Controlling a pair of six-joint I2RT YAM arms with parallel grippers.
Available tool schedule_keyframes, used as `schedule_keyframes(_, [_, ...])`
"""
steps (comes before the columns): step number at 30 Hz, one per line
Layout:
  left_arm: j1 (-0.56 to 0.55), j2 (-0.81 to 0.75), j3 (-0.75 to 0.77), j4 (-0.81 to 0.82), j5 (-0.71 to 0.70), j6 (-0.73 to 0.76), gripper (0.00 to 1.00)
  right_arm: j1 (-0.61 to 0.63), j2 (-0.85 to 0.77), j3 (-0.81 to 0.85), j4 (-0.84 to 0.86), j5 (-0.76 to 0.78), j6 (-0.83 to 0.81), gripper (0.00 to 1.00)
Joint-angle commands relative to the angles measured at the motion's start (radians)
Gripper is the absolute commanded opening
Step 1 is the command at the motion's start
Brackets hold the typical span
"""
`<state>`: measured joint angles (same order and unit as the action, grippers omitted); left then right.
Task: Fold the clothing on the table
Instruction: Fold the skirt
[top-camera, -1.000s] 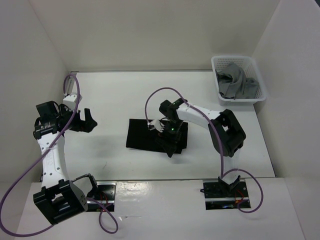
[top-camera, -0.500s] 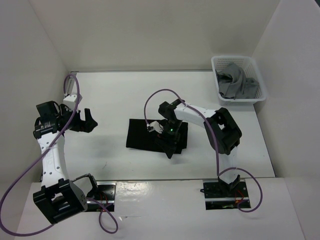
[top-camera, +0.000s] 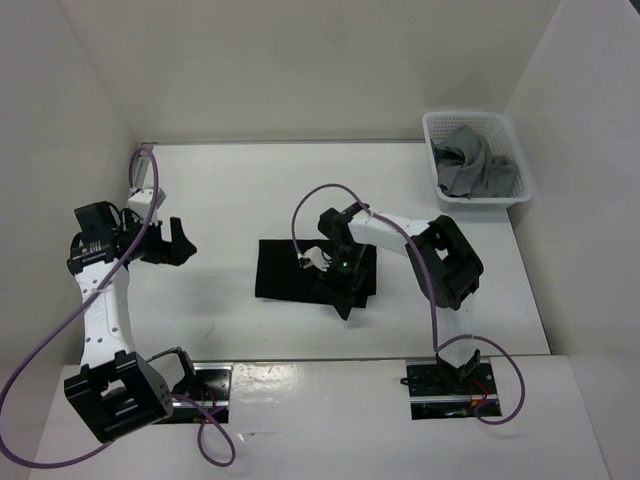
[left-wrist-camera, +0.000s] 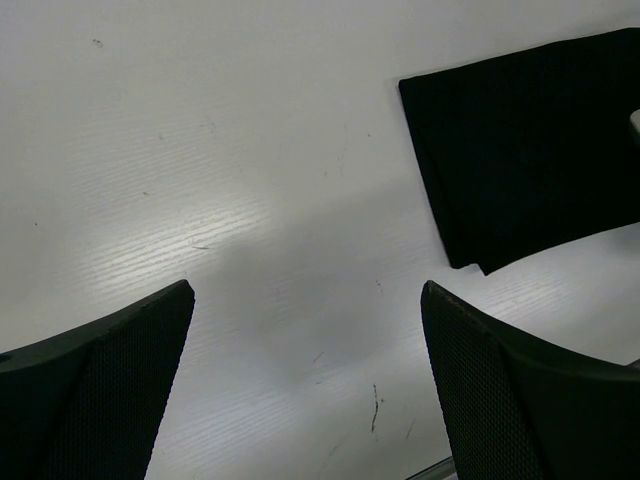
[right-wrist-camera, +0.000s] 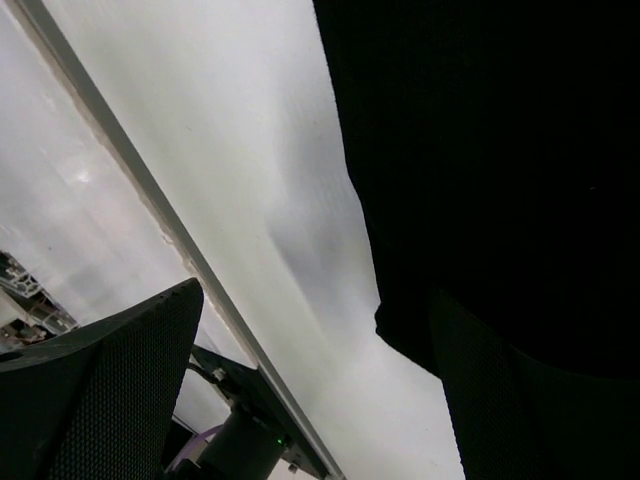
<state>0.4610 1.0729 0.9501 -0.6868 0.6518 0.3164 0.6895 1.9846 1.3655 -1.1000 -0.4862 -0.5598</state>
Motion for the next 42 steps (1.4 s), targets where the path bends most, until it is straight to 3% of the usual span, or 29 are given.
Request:
schedule_keyframes(1, [0.005, 0.001, 0.033, -0.002, 0.042, 0.036, 1.0, 0.005, -0.03, -0.028, 0.046, 0.119, 0.011, 0.96])
schedule_keyframes(14, [0.005, 0.028, 0.033, -0.011, 0.069, 0.055, 1.0, -0.097, -0.084, 0.063, 0.077, 0.391, 0.02, 0.96])
schedule_keyframes(20, [0.005, 0.048, 0.042, -0.03, 0.089, 0.073, 1.0, -0.107, -0.064, 0.145, 0.068, 0.37, 0.031, 0.96])
schedule_keyframes(24, [-0.077, 0.07, 0.052, -0.039, 0.089, 0.073, 1.0, -0.107, -0.13, 0.185, 0.023, 0.304, 0.031, 0.96])
schedule_keyframes(25, [-0.14, 0.079, 0.052, -0.039, 0.089, 0.073, 1.0, -0.107, -0.148, 0.185, 0.009, 0.293, 0.031, 0.96])
schedule_keyframes(32, [-0.361, 0.267, 0.108, 0.009, 0.089, 0.073, 1.0, -0.27, -0.299, 0.103, 0.057, 0.227, 0.034, 0.96])
schedule_keyframes(35, [-0.415, 0.387, 0.15, 0.009, 0.1, 0.084, 1.0, -0.361, -0.346, 0.044, 0.075, 0.167, 0.049, 0.96])
schedule_keyframes(42, [-0.449, 0.656, 0.255, -0.023, 0.172, 0.165, 0.86, -0.493, -0.49, -0.1, 0.118, 0.115, 0.069, 0.96])
